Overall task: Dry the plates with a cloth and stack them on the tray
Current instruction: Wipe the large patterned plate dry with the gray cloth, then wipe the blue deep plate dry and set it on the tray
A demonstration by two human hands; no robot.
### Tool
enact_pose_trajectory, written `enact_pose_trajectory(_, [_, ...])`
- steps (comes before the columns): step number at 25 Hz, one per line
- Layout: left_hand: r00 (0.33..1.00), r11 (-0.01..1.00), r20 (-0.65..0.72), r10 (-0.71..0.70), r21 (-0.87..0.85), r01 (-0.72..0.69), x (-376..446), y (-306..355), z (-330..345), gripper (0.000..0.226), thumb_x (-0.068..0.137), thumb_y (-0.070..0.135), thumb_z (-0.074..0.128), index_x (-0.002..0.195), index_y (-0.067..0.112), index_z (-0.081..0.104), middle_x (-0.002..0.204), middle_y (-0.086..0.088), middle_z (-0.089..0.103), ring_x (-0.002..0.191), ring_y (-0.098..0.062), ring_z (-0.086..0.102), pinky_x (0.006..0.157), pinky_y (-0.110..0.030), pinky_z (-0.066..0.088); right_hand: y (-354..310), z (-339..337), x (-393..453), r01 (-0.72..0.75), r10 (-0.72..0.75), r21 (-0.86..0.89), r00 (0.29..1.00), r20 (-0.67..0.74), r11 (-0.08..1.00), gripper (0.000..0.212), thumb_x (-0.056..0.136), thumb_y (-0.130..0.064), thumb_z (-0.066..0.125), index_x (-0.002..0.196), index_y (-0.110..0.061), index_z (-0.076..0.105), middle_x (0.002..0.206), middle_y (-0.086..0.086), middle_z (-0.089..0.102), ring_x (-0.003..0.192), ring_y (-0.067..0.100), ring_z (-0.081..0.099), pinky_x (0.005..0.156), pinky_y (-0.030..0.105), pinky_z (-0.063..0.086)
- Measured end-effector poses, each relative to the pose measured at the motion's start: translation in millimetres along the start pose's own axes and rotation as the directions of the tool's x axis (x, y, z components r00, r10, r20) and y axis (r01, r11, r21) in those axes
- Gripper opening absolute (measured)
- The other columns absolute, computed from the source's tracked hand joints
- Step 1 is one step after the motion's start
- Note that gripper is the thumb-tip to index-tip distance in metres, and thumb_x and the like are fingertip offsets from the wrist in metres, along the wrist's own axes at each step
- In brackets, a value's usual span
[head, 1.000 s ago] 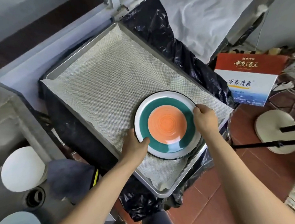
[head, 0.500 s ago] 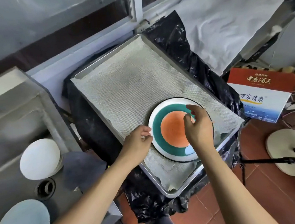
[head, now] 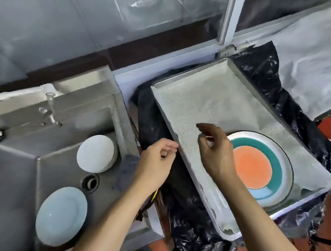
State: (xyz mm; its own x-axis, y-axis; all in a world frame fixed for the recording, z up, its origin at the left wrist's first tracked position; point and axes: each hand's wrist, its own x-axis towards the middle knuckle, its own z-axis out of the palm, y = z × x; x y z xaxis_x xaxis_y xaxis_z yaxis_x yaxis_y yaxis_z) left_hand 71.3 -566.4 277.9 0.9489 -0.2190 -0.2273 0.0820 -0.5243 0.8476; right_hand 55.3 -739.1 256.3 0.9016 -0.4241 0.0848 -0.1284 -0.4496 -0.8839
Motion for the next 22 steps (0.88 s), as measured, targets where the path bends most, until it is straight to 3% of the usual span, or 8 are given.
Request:
enact_pose_trajectory(5, [0.984,0.998,-0.170,-0.047,-0.051,0.039,-25.1,-22.9,-49.7,0.023,0.096,0.010,0.059,0.104,0.028,0.072,0.101,0.013,0.074,0.100,-0.005,0.068,0.089,-0.028,0.054,-37.3,53.8,-16.5,0.082,-0.089,0.052,0.982,0.165,0.995,0.030,0.095,-0.006,0.057,0.120,-0.015,0.070,0.114,-0.002,0.071,0.100,0.016,0.067,0.092,0.036,0.054])
enact_pose_trajectory(7, [0.976,0.997,-0.209,-0.069,-0.053,0.059,-37.2,-34.9,-69.1,0.024,0.096,0.009,0.058,0.104,0.026,0.072,0.101,0.012,0.074,0.099,-0.005,0.068,0.085,-0.022,0.053,-50.7,75.0,-26.4,0.114,-0.122,0.054,0.970,0.212,0.992,0.030,0.095,-0.009,0.057,0.121,-0.016,0.070,0.115,-0.002,0.071,0.101,0.015,0.068,0.092,0.034,0.054])
enact_pose_trajectory(10, [0.964,0.996,-0.254,-0.077,-0.061,0.064,-60.7,-57.4,-101.8,0.024,0.096,0.006,0.056,0.106,0.023,0.072,0.102,0.013,0.073,0.098,-0.002,0.066,0.079,-0.010,0.049,-72.5,108.1,-47.8,0.139,-0.149,0.056,0.948,0.281,0.989,0.031,0.094,-0.011,0.057,0.120,-0.022,0.070,0.111,-0.006,0.070,0.098,0.005,0.066,0.088,0.020,0.050])
enact_pose_trajectory(12, [0.957,0.994,-0.275,-0.089,-0.081,0.069,-76.9,-74.7,-123.9,0.025,0.096,0.006,0.055,0.106,0.023,0.071,0.102,0.015,0.073,0.098,-0.003,0.067,0.081,-0.014,0.051,-86.3,130.5,-64.8,0.130,-0.146,0.070,0.936,0.320,0.989,0.031,0.095,-0.010,0.057,0.120,-0.024,0.069,0.111,-0.009,0.068,0.099,0.000,0.064,0.086,0.010,0.046])
enact_pose_trajectory(15, [0.944,0.988,-0.303,-0.128,-0.117,0.097,-102.5,-110.1,-162.4,0.025,0.095,0.008,0.057,0.103,0.026,0.071,0.097,0.019,0.073,0.094,-0.004,0.067,0.076,-0.011,0.048,-107.5,170.9,-96.2,0.131,-0.149,0.076,0.920,0.363,0.989,0.031,0.095,-0.008,0.057,0.119,-0.023,0.070,0.112,-0.008,0.068,0.101,0.003,0.064,0.090,0.017,0.049])
enact_pose_trajectory(18, [0.935,0.985,-0.316,-0.158,-0.113,0.128,-125.4,-148.1,-204.1,0.025,0.094,0.015,0.057,0.098,0.036,0.070,0.094,0.022,0.072,0.093,-0.001,0.066,0.075,-0.012,0.049,-126.2,212.2,-131.0,0.091,-0.117,0.088,0.920,0.373,0.992,0.030,0.095,-0.007,0.057,0.118,-0.021,0.070,0.110,-0.006,0.070,0.098,0.006,0.066,0.087,0.013,0.049])
enact_pose_trajectory(22, [0.937,0.982,-0.302,-0.177,-0.113,0.150,-149.1,-202.2,-261.9,0.027,0.093,0.013,0.056,0.098,0.035,0.070,0.095,0.021,0.074,0.097,-0.006,0.068,0.085,-0.026,0.054,-145.9,271.9,-176.4,0.062,-0.083,0.069,0.926,0.367,0.996,0.029,0.096,-0.006,0.059,0.117,-0.024,0.070,0.109,-0.002,0.071,0.097,0.010,0.068,0.092,0.035,0.055])
